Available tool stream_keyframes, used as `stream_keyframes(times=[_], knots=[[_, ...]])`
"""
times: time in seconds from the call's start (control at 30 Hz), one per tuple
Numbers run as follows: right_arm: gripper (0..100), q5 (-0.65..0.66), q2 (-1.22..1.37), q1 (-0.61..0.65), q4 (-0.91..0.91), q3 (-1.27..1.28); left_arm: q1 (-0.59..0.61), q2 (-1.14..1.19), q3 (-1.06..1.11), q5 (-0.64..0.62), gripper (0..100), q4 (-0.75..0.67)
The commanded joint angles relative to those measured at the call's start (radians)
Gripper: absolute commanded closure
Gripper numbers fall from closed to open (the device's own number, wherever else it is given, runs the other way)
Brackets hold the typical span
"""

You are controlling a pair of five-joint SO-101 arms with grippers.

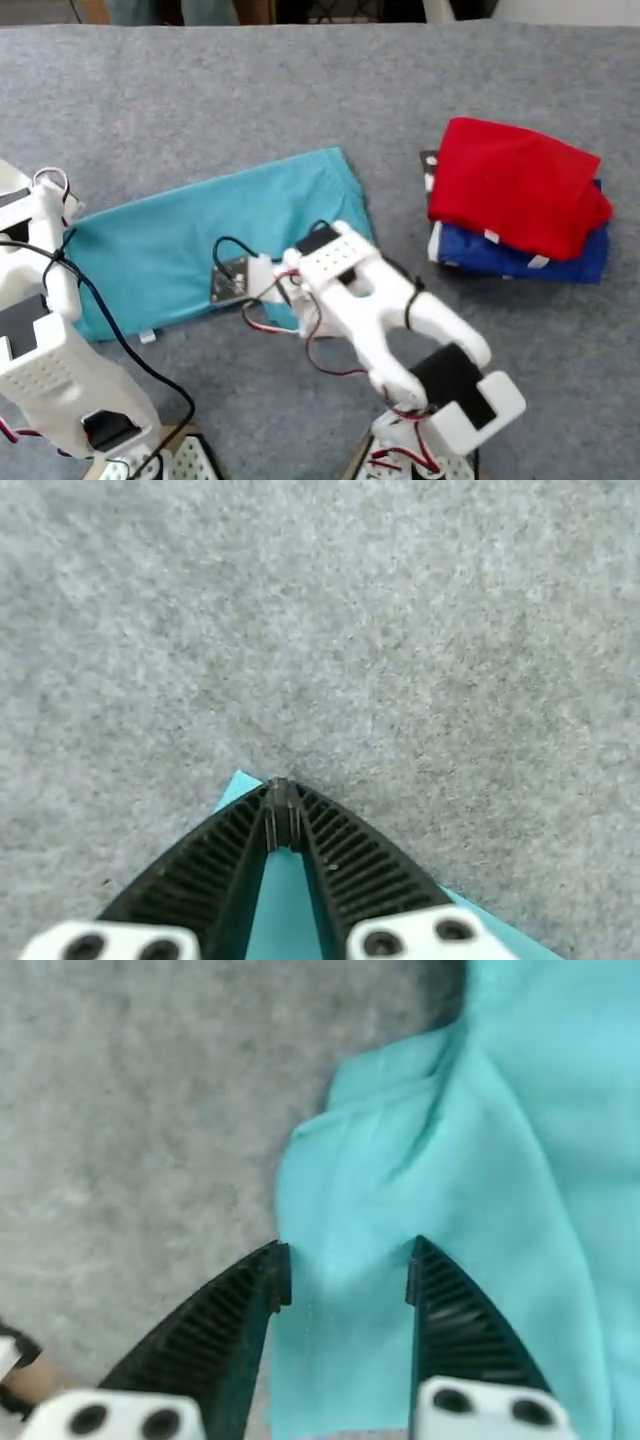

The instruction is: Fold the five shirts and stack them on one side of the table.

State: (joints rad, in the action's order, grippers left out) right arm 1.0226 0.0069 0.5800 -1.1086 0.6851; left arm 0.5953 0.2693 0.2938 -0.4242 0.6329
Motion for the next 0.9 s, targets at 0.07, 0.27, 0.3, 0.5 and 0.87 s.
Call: stream_keyframes(times=[0.07, 0.27, 0.3, 0.5, 0.87], knots=[[79.7, -0.005, 0.131, 0.008, 0.107, 0.001, 0.013, -0.061, -0.007, 0.011, 97, -0.015], [88.5, -0.008, 0.182, 0.006, 0.107, -0.036, 0.030, -0.061, -0.007, 0.009, 97, -0.012], [93.7, -0.008, 0.182, 0.006, 0.109, -0.039, 0.030, -0.061, -0.007, 0.009, 97, -0.012], [98.4, -0.008, 0.176, -0.017, 0.114, -0.085, 0.030, -0.061, -0.007, 0.008, 97, -0.015], [98.4, 0.028, 0.320, -0.075, -0.402, -0.875, 0.025, -0.061, -0.008, 0.008, 97, -0.017]])
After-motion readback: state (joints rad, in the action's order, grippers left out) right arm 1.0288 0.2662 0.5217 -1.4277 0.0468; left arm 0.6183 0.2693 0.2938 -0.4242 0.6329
